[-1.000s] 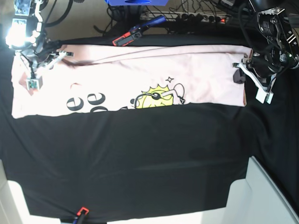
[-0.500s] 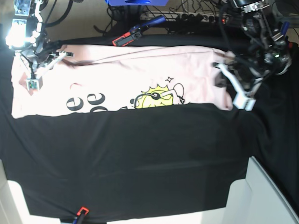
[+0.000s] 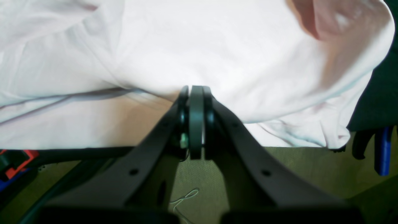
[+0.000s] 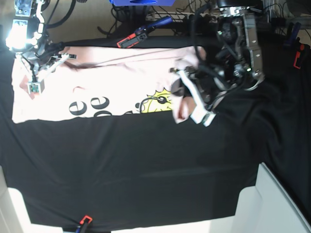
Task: Fold the T-shirt properly
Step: 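Fold the held shirt end with the left gripper toward the right gripper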
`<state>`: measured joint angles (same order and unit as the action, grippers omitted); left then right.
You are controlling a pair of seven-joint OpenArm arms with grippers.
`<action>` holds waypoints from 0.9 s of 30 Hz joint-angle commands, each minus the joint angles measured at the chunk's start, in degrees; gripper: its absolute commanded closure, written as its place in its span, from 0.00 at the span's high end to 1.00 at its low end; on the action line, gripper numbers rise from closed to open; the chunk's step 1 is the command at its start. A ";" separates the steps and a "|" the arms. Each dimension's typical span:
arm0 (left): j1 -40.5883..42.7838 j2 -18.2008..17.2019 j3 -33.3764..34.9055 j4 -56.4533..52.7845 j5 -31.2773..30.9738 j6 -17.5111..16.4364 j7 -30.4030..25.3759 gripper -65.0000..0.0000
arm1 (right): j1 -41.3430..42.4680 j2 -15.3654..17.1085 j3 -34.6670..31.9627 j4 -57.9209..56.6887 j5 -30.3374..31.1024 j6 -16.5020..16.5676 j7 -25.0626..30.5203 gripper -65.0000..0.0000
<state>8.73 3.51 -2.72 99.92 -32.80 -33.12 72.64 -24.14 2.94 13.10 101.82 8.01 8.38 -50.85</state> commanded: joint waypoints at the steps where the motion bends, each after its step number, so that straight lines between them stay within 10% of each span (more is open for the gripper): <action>1: -0.86 0.84 0.83 0.78 -1.01 -0.06 -1.04 0.00 | 0.18 0.36 0.04 1.17 0.21 -0.07 0.87 0.00; 27: -6.40 3.04 8.83 -10.38 -0.92 -0.06 -1.21 0.00 | 0.36 0.36 0.04 1.17 0.21 -0.07 0.87 0.00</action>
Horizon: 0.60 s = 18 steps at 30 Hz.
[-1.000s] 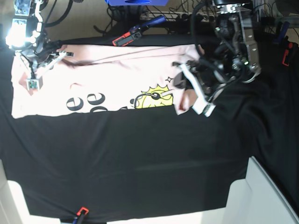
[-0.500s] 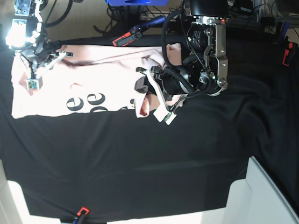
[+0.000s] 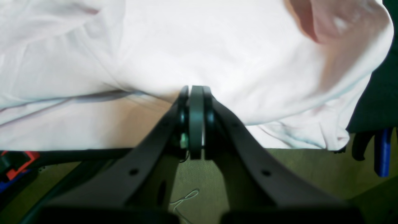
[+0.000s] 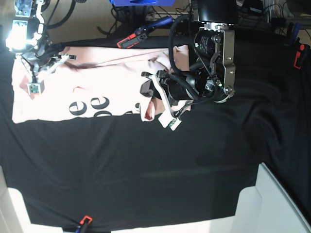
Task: Fold the T-shirt properly
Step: 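Fold the held shirt end with the left gripper toward the right gripper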
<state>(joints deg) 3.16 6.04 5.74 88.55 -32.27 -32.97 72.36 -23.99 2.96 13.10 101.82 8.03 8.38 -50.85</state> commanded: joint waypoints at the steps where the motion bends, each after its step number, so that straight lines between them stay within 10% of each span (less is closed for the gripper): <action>1: -0.92 0.51 1.34 0.99 -1.44 -0.22 -0.93 0.02 | 0.21 0.34 0.04 1.17 0.19 -0.07 0.87 0.00; 10: -2.06 0.51 3.71 1.16 -1.79 -0.30 -0.93 0.56 | 0.21 0.34 0.04 1.08 0.19 -0.07 0.96 0.00; 18: -3.38 -0.11 3.71 3.36 -1.71 -0.39 -0.84 0.62 | 0.21 0.34 0.04 1.08 0.19 -0.07 0.96 0.00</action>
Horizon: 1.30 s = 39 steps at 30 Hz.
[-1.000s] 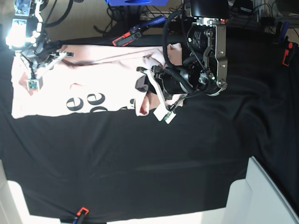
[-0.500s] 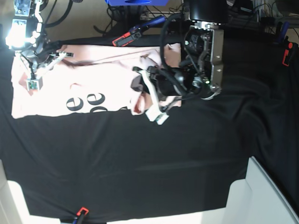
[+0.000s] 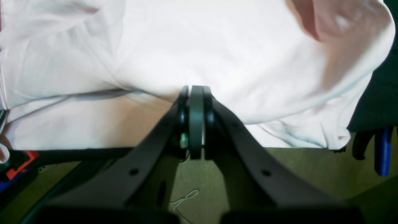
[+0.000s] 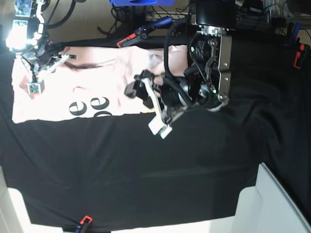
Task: Fold the T-shirt properly
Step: 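Fold the held shirt end with the left gripper toward the right gripper, then release the shirt and pull both grippers back to the shirt's ends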
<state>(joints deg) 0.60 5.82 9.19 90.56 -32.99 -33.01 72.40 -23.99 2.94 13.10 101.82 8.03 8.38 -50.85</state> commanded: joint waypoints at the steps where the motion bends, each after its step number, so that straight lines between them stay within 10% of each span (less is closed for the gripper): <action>1: -0.91 -0.77 0.35 2.14 -0.90 -0.35 -0.88 0.61 | 0.21 0.36 0.04 1.08 0.19 -0.07 0.96 0.00; 4: -1.00 -3.50 0.08 4.42 -0.63 -0.35 -0.88 0.52 | 0.21 0.44 0.04 1.08 0.19 -0.07 0.96 0.00; 8: -1.00 -7.45 0.35 5.48 -0.63 -0.26 -0.88 0.00 | 0.21 0.44 0.04 1.08 0.19 -0.07 0.96 0.00; 16: 1.90 -14.22 -2.55 5.22 -0.90 -0.26 -0.97 0.00 | 0.91 0.44 0.04 0.99 0.19 -0.07 0.96 0.00; 26: 6.65 -13.52 -13.28 2.84 -2.74 -0.35 -0.88 0.55 | 1.35 0.44 0.04 0.99 0.19 -0.07 0.96 0.00; 39: 1.73 -14.75 -12.66 -22.83 -26.22 -0.44 -0.80 0.55 | 1.17 0.44 0.04 0.99 0.19 -0.07 0.96 0.00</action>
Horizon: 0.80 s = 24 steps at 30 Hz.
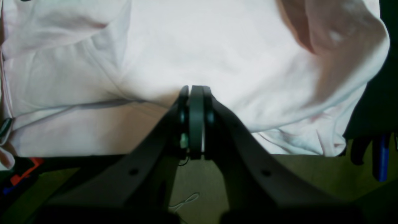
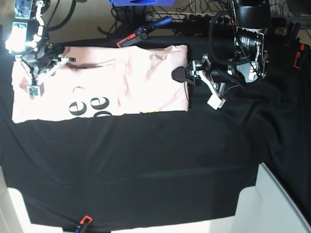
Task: Fold the T-shirt properly
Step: 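Release the shirt and pull both grippers back to the shirt's ends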
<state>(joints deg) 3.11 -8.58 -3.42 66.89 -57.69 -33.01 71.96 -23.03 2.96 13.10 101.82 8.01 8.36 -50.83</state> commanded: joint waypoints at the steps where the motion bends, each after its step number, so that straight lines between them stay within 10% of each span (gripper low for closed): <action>1: -0.96 -0.17 0.04 0.76 -1.52 -0.44 -0.36 0.55 | 0.21 0.42 0.04 0.99 0.21 -0.05 0.94 0.00; 10: -2.28 1.24 4.61 0.32 -1.25 -0.44 -1.94 0.53 | 0.21 0.42 0.04 1.08 0.21 -0.05 0.94 0.00; 15: -1.66 0.10 4.52 0.32 -1.17 -0.35 -7.13 0.03 | 0.21 0.42 0.04 1.08 0.21 -0.05 0.94 0.00; 24: -2.37 -1.14 3.99 0.32 6.57 -0.26 -13.72 0.00 | 0.39 0.42 0.04 1.08 0.21 -0.05 0.94 0.00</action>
<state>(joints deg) 1.58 -8.93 0.89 66.37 -50.17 -32.99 59.31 -22.94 2.98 13.10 101.82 8.03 8.38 -50.83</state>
